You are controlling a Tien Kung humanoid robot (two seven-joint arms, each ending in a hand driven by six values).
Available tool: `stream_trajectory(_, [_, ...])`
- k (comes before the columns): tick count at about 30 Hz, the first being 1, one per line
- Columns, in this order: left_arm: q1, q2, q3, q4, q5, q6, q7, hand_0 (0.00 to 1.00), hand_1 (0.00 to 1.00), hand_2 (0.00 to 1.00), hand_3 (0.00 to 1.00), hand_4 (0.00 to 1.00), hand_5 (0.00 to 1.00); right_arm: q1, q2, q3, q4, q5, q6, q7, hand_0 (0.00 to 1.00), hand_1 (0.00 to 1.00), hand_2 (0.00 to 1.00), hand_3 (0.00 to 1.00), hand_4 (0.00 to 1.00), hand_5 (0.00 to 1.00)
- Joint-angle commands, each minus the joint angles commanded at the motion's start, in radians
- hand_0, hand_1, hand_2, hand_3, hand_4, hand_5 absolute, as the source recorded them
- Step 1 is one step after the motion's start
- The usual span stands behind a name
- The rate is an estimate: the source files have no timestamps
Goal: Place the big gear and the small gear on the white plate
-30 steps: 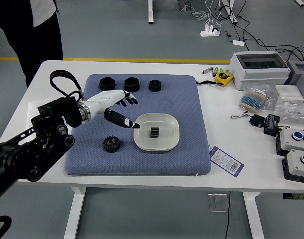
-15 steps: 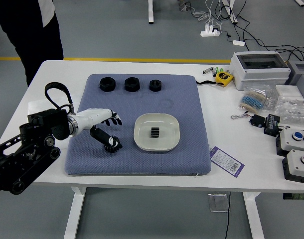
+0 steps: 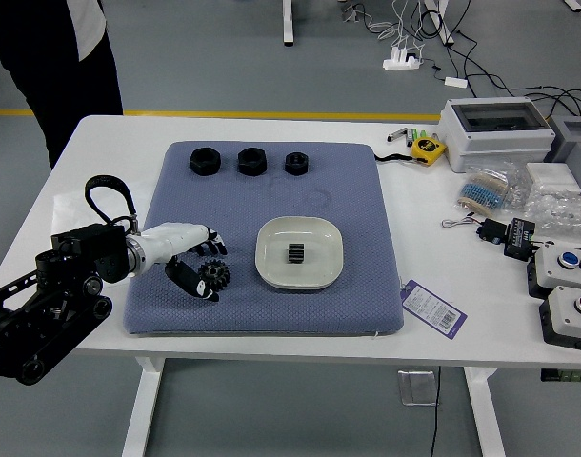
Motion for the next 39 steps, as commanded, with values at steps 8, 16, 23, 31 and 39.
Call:
stream_trajectory(8, [0.001, -0.008, 0.017, 0.017, 0.005, 0.043, -0.045, 0.598, 0.640, 0.699, 0.687, 0.993, 0.185, 0.001, 0.000, -0.001, 0.000, 0.002, 0.000, 0.000, 0.698, 0.675, 0.755, 0.624, 0.835, 0.739])
stream_trajectory(16, [0.003, -0.011, 0.029, 0.028, 0.005, 0.080, -0.088, 0.558, 0.579, 0.598, 0.602, 0.903, 0.126, 0.001, 0.000, 0.001, 0.001, -0.002, 0.000, -0.001, 0.699, 0.675, 0.755, 0.624, 0.834, 0.739])
stream_trajectory(23, [0.002, -0.017, 0.046, 0.061, 0.003, 0.106, -0.124, 0.483, 0.479, 0.518, 0.561, 0.749, 0.024, 0.002, 0.000, 0.001, 0.001, -0.001, 0.000, -0.001, 0.700, 0.675, 0.754, 0.624, 0.834, 0.738])
stream_trajectory(31, [-0.001, -0.018, 0.059, 0.080, 0.026, 0.107, -0.133, 0.373, 0.430, 0.477, 0.532, 0.389, 0.002, 0.002, -0.001, -0.001, 0.001, 0.001, 0.000, 0.000, 0.700, 0.674, 0.754, 0.624, 0.834, 0.738])
stream_trajectory(39, [-0.007, -0.009, 0.062, 0.073, 0.049, 0.087, -0.121, 0.328, 0.416, 0.460, 0.516, 0.264, 0.002, 0.003, -0.001, -0.001, 0.001, 0.003, -0.001, 0.000, 0.700, 0.674, 0.754, 0.623, 0.834, 0.739])
